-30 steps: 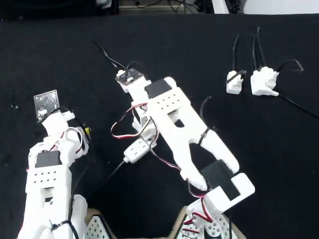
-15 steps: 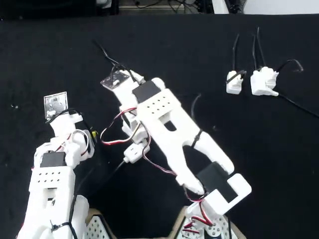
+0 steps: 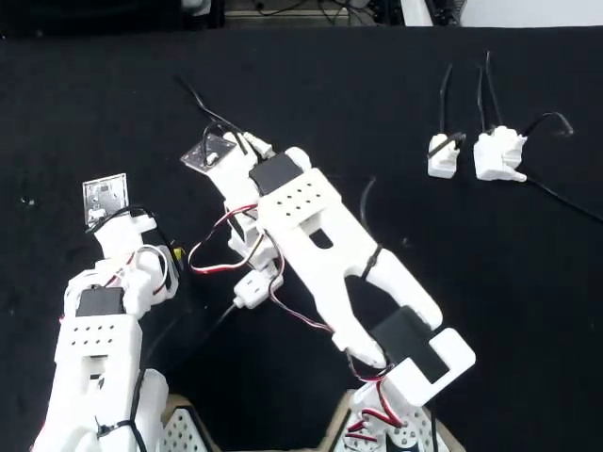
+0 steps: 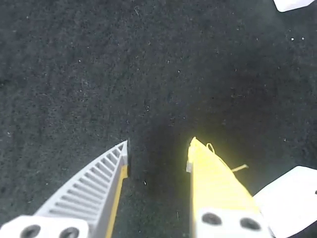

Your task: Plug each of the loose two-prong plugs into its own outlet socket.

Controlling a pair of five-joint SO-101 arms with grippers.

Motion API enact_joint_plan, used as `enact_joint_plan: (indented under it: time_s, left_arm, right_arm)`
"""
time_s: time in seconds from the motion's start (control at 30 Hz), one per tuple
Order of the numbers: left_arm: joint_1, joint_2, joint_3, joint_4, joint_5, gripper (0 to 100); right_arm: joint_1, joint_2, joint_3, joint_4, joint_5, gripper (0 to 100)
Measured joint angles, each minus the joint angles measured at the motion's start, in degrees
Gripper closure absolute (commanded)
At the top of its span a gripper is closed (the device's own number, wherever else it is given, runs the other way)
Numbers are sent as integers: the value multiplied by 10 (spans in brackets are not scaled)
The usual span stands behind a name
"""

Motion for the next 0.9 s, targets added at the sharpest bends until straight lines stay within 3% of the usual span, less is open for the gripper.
enact_joint_plan:
  time_s: [0.9]
  left_arm:
    - [0,0,0,0,0,794]
  right_arm:
    - [11,-1,47,-39,25,988]
